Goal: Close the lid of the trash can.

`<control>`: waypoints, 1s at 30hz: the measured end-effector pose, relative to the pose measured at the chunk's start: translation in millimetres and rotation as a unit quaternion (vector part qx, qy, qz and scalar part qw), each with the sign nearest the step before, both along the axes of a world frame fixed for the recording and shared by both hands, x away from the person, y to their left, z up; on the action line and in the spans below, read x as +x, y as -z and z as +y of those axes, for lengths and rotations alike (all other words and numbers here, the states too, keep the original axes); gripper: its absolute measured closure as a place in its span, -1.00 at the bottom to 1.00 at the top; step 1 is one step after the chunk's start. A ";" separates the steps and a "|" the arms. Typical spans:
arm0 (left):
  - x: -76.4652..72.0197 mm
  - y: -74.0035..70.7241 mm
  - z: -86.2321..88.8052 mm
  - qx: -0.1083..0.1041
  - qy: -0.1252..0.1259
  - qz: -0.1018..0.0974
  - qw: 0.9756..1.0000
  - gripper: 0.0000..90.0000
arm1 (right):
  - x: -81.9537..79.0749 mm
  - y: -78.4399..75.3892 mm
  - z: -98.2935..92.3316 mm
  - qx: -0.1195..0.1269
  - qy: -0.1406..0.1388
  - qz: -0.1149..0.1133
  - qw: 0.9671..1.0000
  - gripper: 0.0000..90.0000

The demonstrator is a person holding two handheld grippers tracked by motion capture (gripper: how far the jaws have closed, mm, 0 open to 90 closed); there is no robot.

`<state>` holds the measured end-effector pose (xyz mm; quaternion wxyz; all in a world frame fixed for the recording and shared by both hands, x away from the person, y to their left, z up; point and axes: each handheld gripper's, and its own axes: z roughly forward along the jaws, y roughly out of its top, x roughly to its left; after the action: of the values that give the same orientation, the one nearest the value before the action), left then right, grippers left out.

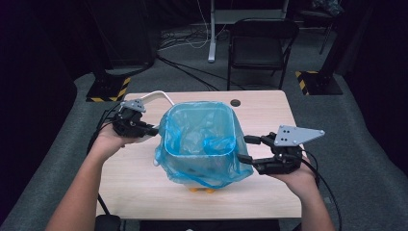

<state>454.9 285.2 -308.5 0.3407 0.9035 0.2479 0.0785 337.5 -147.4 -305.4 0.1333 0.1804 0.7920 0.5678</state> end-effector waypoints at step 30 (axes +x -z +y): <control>9.4 -60.6 -18.2 0.040 0.011 -0.029 0.999 0.84 | -1.2 -0.8 -1.7 0.001 -0.004 0.001 1.000 -0.15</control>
<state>464.3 267.0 -247.9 0.3119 0.9165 0.2249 0.1107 336.3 -149.1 -304.5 0.1304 0.1777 0.7921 0.5692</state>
